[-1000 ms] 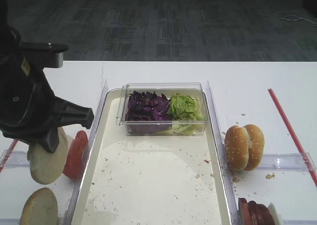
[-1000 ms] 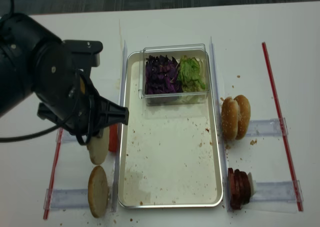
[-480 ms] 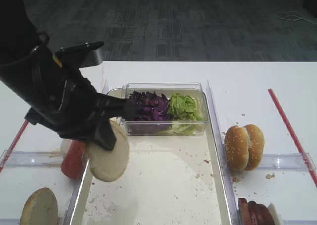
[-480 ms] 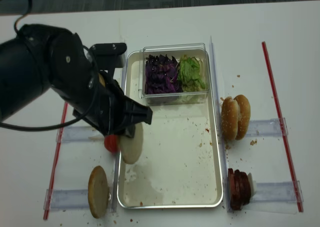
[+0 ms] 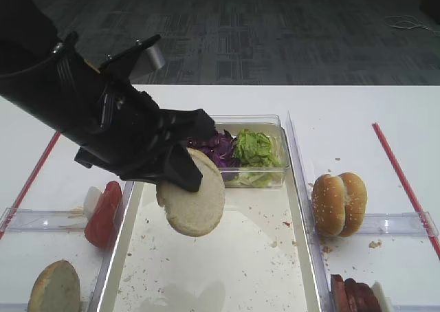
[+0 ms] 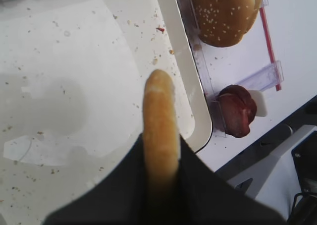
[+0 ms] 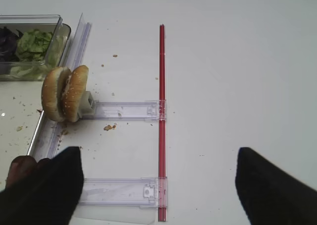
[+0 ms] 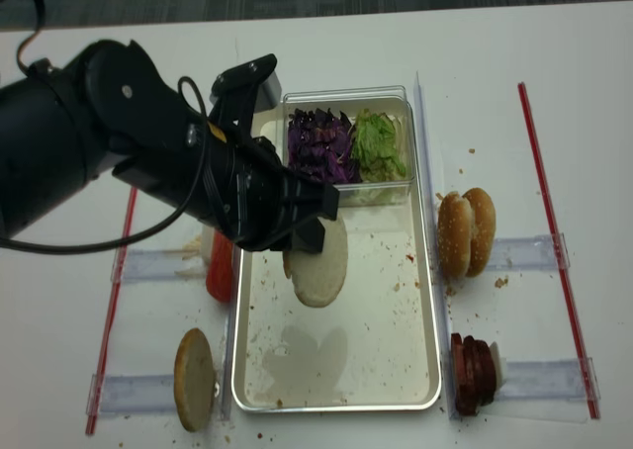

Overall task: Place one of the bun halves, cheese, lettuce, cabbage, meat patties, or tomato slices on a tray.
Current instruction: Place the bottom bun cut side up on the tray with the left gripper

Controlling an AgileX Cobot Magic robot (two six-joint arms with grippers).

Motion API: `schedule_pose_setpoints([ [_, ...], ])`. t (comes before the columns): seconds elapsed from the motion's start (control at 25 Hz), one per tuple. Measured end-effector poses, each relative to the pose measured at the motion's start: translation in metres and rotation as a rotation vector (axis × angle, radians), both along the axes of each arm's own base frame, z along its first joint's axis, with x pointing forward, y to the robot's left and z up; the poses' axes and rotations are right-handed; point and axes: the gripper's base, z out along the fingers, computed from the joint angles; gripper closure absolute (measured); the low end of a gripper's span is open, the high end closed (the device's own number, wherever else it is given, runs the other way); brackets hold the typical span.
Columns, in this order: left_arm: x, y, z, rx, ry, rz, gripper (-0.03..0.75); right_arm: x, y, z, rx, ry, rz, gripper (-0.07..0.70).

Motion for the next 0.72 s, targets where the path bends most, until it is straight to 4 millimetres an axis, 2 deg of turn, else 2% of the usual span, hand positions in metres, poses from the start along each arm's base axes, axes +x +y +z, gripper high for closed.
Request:
schedule_pose_setpoints([
  [0.2,0.005,0.0,-0.006,0.009,0.009,0.014,0.631,0.0,0.0,0.0,0.0,0.0,0.0,-0.018],
  [0.72,0.028,-0.015,-0.07,0.078,0.153,-0.003,0.632,0.0,0.0,0.0,0.0,0.0,0.0,-0.018],
])
